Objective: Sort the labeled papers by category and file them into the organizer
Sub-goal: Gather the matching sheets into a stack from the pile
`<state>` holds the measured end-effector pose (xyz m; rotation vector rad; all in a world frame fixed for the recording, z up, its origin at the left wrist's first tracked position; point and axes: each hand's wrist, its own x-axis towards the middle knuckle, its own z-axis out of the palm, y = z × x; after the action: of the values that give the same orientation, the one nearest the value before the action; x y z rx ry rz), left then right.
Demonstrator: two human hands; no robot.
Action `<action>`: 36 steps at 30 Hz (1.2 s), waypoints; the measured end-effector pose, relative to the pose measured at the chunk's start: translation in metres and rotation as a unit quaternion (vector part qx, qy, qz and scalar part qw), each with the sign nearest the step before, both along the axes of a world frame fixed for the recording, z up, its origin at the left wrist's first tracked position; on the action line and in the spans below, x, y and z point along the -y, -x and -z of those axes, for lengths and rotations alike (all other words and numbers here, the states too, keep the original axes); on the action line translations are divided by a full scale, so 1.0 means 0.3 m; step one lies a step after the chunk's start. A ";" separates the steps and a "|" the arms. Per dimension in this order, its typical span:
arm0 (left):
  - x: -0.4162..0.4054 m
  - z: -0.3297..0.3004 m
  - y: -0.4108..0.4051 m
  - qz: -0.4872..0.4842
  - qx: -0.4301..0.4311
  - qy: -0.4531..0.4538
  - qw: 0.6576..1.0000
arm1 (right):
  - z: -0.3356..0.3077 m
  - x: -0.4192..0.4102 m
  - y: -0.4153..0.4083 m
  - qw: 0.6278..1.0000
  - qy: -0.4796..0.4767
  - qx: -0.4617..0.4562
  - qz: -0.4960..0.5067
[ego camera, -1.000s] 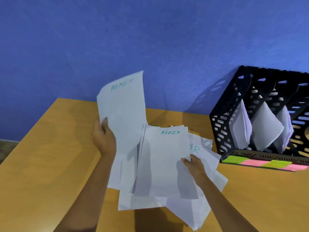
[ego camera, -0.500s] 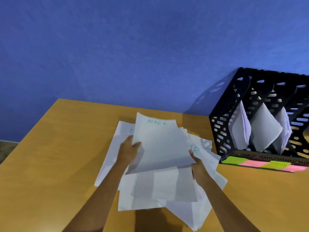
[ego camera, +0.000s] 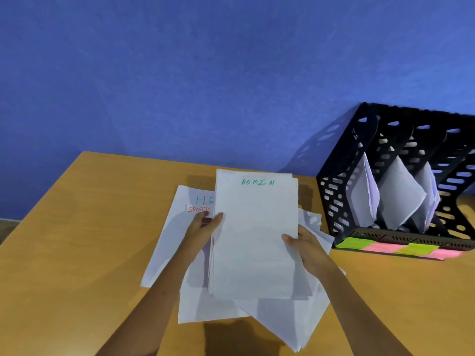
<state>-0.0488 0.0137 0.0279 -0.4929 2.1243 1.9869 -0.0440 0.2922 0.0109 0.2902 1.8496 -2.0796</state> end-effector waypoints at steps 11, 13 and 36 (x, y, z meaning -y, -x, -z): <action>-0.119 -0.243 0.051 -0.015 -0.177 -0.076 0.981 | -0.350 0.167 0.056 0.958 -0.133 -0.221 0.123; -0.135 -0.273 0.061 -0.037 -0.215 -0.097 0.971 | -0.386 0.188 0.055 0.946 -0.110 -0.259 0.161; -0.213 -0.208 0.029 -0.014 -0.205 -0.043 0.978 | -0.254 0.184 0.034 0.953 -0.077 -0.173 0.237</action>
<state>-0.0575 0.0777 0.0904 -0.1003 2.2472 2.3510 -0.0542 0.2371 0.0871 0.4749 2.3441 -2.4236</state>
